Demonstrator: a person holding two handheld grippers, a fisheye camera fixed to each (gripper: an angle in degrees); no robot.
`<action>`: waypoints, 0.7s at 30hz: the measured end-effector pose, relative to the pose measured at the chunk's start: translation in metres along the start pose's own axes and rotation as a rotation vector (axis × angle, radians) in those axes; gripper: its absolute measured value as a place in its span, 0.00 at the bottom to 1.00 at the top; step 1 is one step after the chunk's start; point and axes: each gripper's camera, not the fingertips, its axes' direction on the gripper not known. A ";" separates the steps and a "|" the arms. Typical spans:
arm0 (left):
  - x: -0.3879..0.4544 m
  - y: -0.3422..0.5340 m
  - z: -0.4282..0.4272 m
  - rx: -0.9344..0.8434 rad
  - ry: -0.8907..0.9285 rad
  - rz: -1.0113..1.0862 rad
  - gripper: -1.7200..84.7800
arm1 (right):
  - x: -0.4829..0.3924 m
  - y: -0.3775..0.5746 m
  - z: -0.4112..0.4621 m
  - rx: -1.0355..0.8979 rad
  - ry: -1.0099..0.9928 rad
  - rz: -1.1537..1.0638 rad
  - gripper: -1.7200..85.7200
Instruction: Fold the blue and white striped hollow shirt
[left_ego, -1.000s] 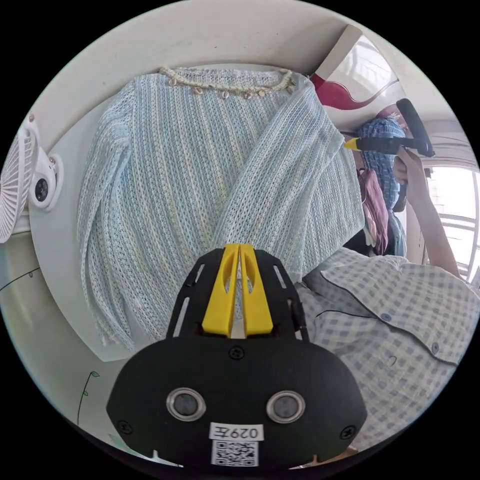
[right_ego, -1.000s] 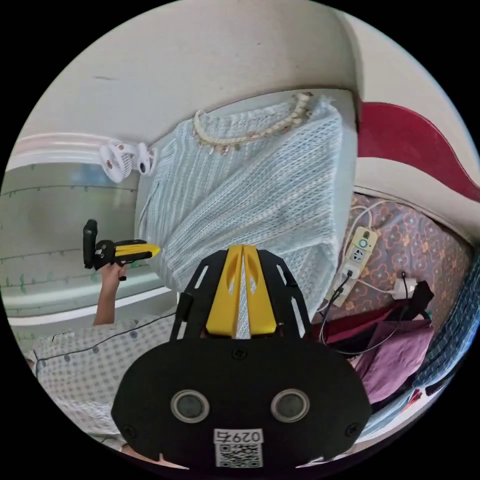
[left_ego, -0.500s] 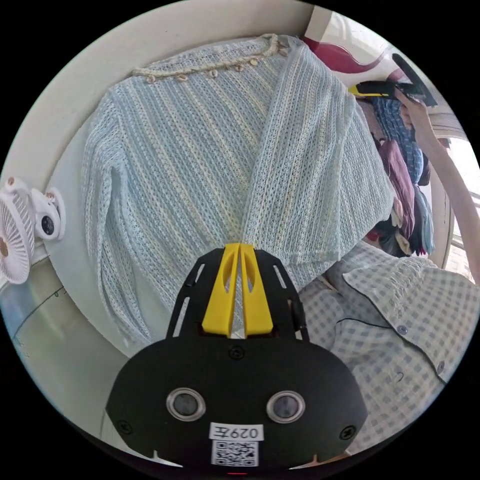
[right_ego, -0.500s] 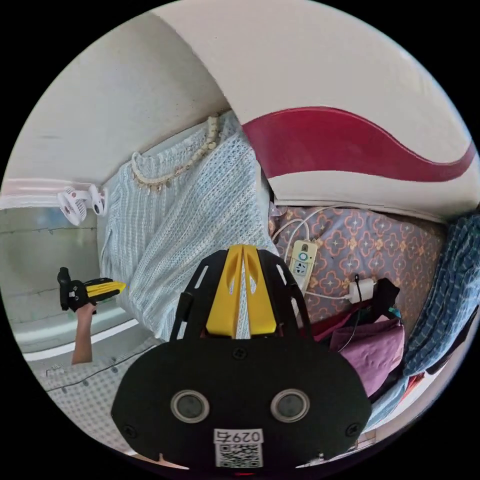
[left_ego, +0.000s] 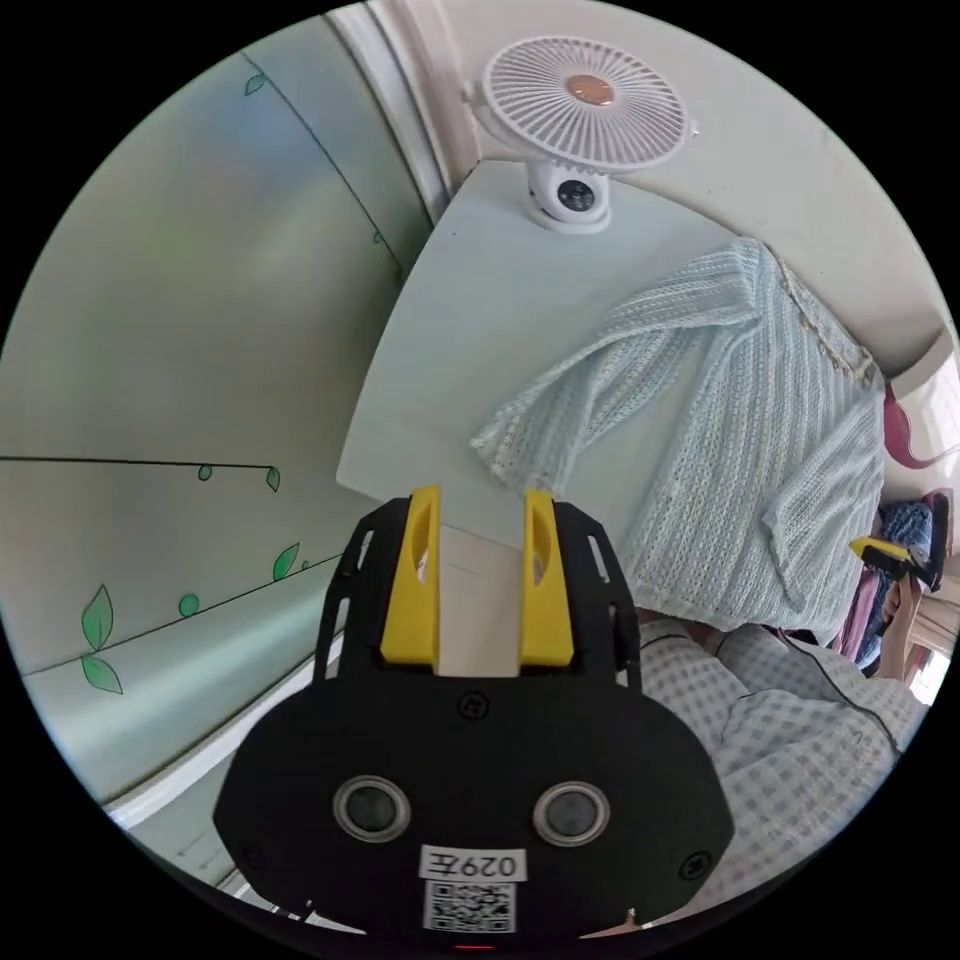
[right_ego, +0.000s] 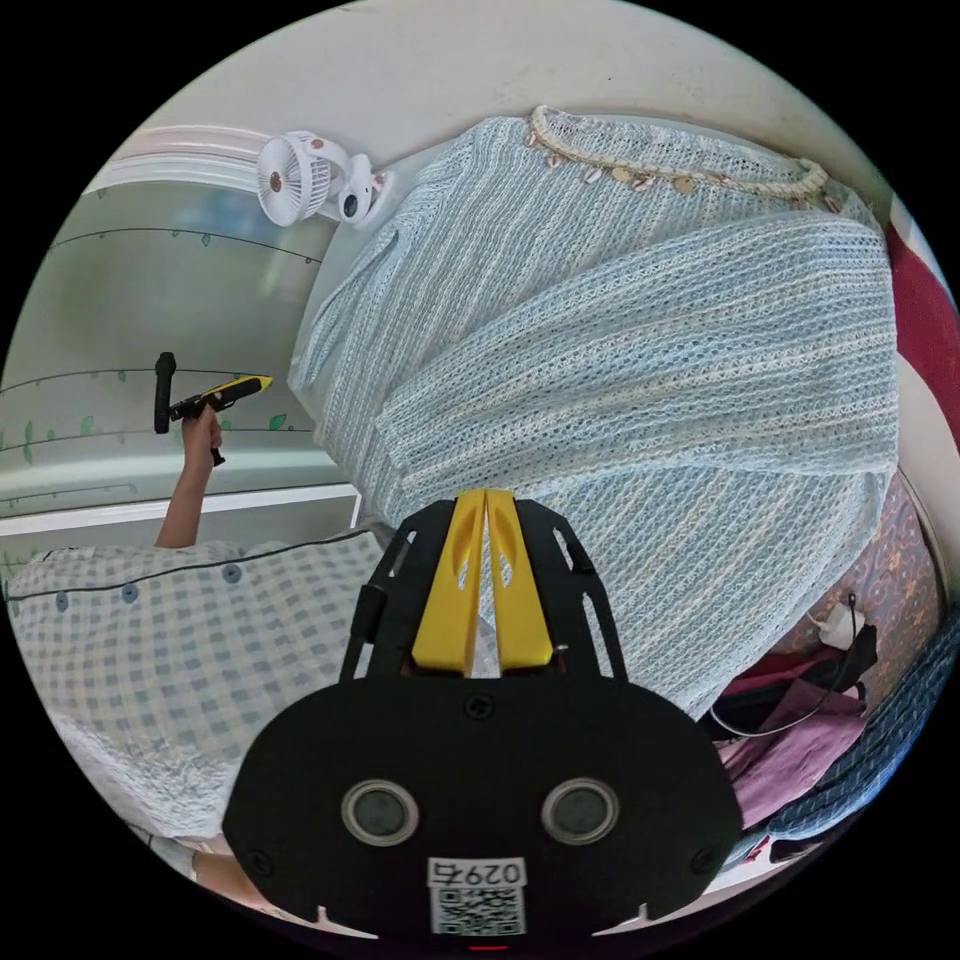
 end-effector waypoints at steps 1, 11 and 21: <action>-0.007 -0.006 0.002 -0.006 0.027 0.003 0.17 | -0.005 -0.004 0.001 0.000 0.000 0.003 0.01; -0.025 -0.094 0.028 -0.190 0.238 0.235 0.06 | -0.091 -0.042 0.034 -0.017 0.036 0.105 0.01; 0.063 -0.113 -0.256 0.555 0.103 0.664 0.01 | -0.145 -0.021 0.026 0.021 0.077 0.173 0.01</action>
